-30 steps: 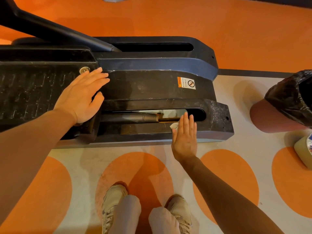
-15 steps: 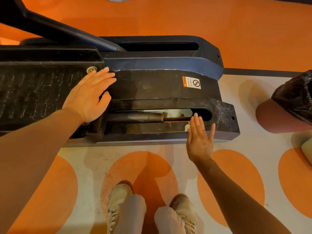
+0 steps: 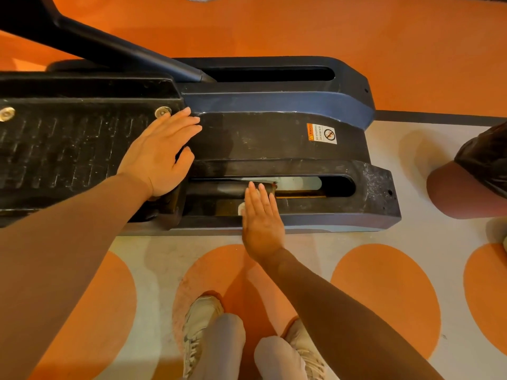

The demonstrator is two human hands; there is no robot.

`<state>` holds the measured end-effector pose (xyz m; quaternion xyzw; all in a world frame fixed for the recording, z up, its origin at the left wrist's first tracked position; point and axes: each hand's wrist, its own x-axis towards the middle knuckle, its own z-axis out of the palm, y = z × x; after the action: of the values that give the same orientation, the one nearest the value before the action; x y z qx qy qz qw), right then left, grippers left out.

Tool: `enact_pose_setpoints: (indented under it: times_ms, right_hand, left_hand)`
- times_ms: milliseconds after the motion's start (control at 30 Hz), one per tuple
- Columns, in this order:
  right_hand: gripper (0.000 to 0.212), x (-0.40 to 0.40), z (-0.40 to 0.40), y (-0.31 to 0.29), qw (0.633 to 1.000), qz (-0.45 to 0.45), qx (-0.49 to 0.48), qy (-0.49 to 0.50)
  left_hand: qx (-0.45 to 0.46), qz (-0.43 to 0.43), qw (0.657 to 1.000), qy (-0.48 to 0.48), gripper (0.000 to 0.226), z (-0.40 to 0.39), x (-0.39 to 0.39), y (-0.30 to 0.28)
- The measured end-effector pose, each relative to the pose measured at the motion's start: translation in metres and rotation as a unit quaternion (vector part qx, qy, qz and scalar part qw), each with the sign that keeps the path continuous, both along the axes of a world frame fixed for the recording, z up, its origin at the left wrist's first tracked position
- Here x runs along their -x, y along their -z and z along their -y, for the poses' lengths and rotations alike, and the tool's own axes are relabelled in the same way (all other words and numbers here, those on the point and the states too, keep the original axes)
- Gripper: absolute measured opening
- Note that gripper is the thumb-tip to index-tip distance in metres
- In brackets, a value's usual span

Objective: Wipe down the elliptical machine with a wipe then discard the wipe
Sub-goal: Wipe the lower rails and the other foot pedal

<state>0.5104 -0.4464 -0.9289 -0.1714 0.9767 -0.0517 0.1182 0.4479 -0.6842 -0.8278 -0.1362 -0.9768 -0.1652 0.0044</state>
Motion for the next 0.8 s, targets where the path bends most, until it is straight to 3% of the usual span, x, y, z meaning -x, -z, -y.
enact_pose_setpoints:
  times_ms: [133,267,400,500,633,800]
  right_hand:
    - [0.063,0.0,-0.026,-0.009,1.0,0.008,-0.013,-0.021]
    - [0.055,-0.008,-0.045,-0.005,0.999,-0.013,0.023,0.042]
    - [0.056,-0.011,-0.035,0.002,0.997,-0.03,-0.001,0.075]
    - [0.06,-0.006,-0.01,0.001,1.0,-0.008,-0.015,0.025]
    - [0.067,-0.013,0.035,0.007,0.997,-0.033,0.063,-0.038]
    - [0.075,-0.019,0.063,0.009,0.988,0.001,0.004,-0.156]
  left_hand:
    - [0.001,0.0,1.0,-0.005,0.068,-0.002,-0.001,-0.002]
    - [-0.002,0.0,1.0,-0.005,0.069,-0.003,-0.001,-0.003]
    - [0.002,0.003,1.0,-0.007,0.065,-0.005,0.0,-0.004]
    - [0.004,0.004,1.0,-0.007,0.063,-0.005,-0.001,-0.004]
    - [0.013,0.004,1.0,-0.008,0.062,-0.004,-0.001,-0.004]
    - [0.013,0.005,1.0,-0.004,0.071,-0.004,-0.001,-0.004]
